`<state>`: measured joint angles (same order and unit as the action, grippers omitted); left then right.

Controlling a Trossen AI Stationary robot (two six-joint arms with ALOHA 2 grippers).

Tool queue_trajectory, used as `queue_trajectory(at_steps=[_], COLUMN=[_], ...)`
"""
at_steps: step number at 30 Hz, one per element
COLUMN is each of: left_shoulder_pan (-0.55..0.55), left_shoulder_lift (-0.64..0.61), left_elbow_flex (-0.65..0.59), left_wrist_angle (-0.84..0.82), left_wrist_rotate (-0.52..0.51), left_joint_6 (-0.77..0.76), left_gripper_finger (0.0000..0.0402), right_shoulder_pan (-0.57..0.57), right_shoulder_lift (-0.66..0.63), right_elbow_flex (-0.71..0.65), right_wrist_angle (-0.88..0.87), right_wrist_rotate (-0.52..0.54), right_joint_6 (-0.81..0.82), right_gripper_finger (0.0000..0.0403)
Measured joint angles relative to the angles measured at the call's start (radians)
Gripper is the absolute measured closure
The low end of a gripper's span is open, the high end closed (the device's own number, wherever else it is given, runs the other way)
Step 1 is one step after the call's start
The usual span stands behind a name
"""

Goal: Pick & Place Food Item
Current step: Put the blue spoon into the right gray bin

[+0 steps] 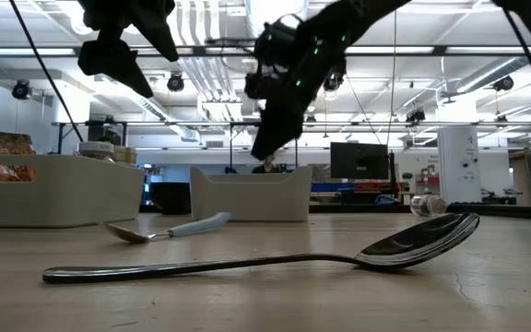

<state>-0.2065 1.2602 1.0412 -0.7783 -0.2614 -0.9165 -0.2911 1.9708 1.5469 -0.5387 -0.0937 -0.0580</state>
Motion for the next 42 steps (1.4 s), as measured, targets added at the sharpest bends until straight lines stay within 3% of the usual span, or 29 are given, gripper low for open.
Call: queue_trajectory(at_steps=[5, 10, 16, 18, 25, 30, 38, 42], left_shoulder_pan=[0.000, 0.000, 0.017, 0.021, 0.014, -0.019, -0.022, -0.022], left_shoulder_lift=[0.000, 0.000, -0.026, -0.055, -0.194, -0.224, -0.261, -0.299], left_elbow_flex=[0.000, 0.000, 0.014, 0.022, 0.035, 0.033, 0.033, 0.033], left_wrist_angle=[0.000, 0.000, -0.030, -0.024, 0.033, 0.056, 0.056, 0.061], left_wrist_rotate=[0.000, 0.002, 0.172, 0.176, 0.051, -0.029, -0.042, -0.131], left_joint_6=[0.000, 0.000, 0.064, 0.088, 0.255, 0.336, 0.380, 0.393], left_gripper_finger=[0.0030, 0.0030, 0.0030, 0.0030, 0.0030, 0.0030, 0.0030, 0.0030], right_shoulder_pan=[0.106, 0.225, 0.325, 0.349, 0.362, 0.364, 0.363, 0.364], right_shoulder_lift=[-0.060, -0.085, -0.070, -0.070, -0.048, 0.031, 0.148, 0.204], right_elbow_flex=[-0.037, -0.100, -0.157, -0.182, -0.223, -0.185, -0.036, 0.047], right_wrist_angle=[-0.068, -0.003, 0.145, 0.223, 0.348, 0.347, 0.216, 0.117], right_wrist_rotate=[-0.014, -0.019, -0.020, -0.020, -0.059, -0.075, -0.125, -0.125], right_joint_6=[-0.169, -0.278, -0.346, -0.365, -0.338, -0.337, -0.353, -0.363], right_gripper_finger=[0.0197, 0.0197, 0.0197, 0.0197, 0.0197, 0.0197, 0.0197, 0.0197])
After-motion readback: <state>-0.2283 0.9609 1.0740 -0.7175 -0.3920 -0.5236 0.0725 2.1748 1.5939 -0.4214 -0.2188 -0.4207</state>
